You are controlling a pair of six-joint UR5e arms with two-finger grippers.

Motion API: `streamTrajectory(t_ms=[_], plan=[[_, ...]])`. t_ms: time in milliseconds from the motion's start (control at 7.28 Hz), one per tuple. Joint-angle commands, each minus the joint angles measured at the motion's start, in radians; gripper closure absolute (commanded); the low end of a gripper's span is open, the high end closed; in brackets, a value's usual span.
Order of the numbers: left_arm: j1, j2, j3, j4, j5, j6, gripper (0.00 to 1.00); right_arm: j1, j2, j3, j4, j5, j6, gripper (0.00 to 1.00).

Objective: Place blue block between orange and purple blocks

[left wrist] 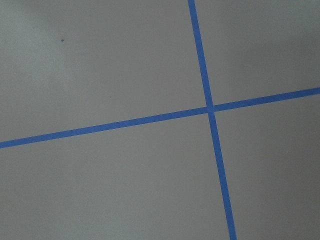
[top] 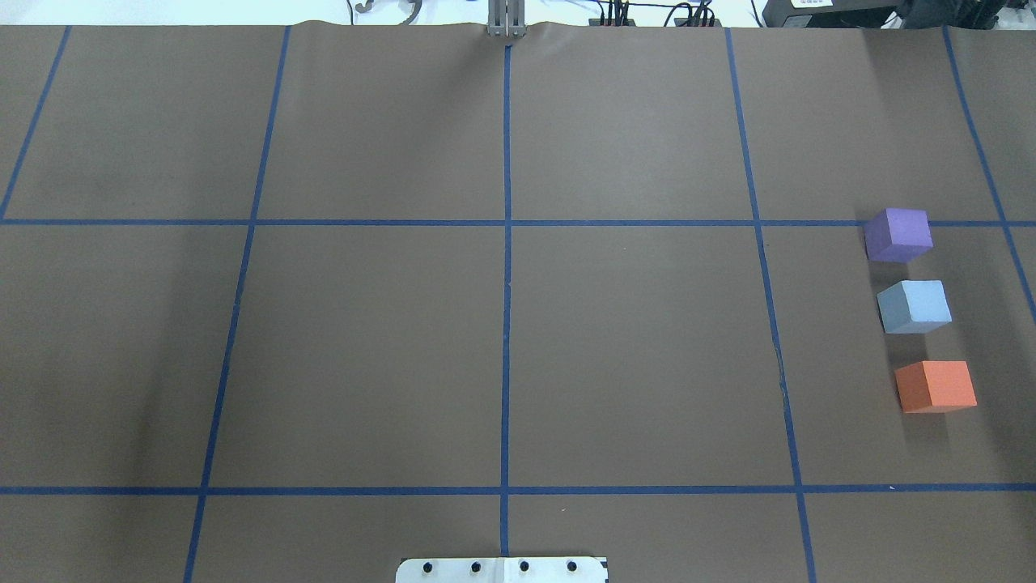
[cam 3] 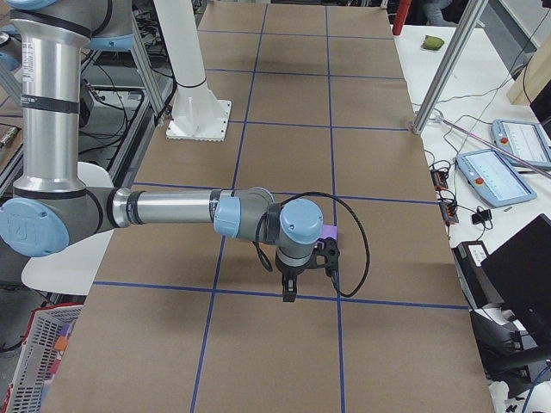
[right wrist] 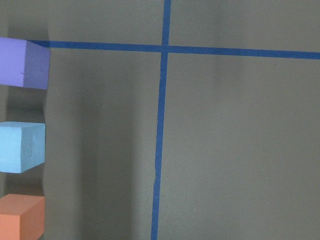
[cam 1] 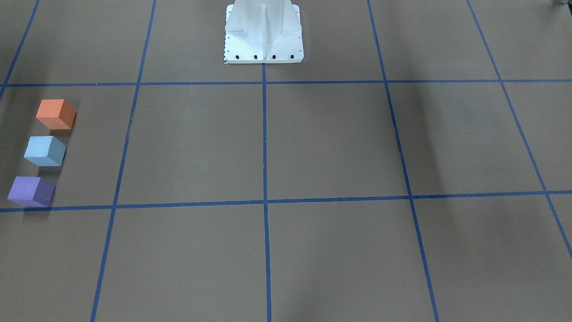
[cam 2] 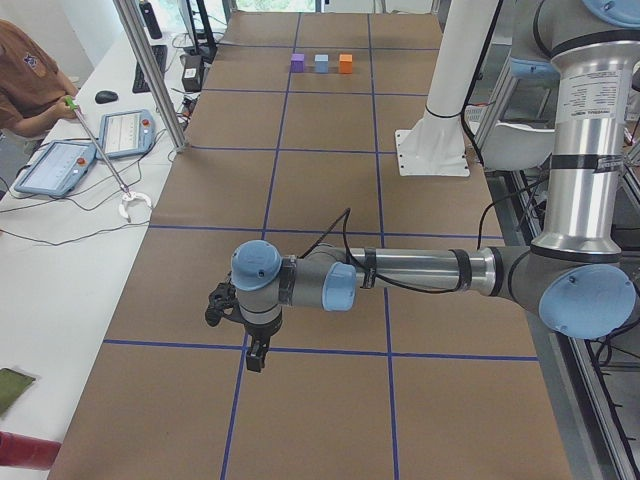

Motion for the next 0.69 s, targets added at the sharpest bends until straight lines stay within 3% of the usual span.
streamTrajectory(t_ms=[0,550], plan=[[0.0,-0.002,0.002,0.0,0.0,0.0,0.0,0.0,0.0,0.003,0.0,0.003,0.002,0.0],[0.001,-0.002,0.002,0.0,0.0,0.0,0.0,0.0,0.002,0.003,0.006,0.003,0.002,0.0]])
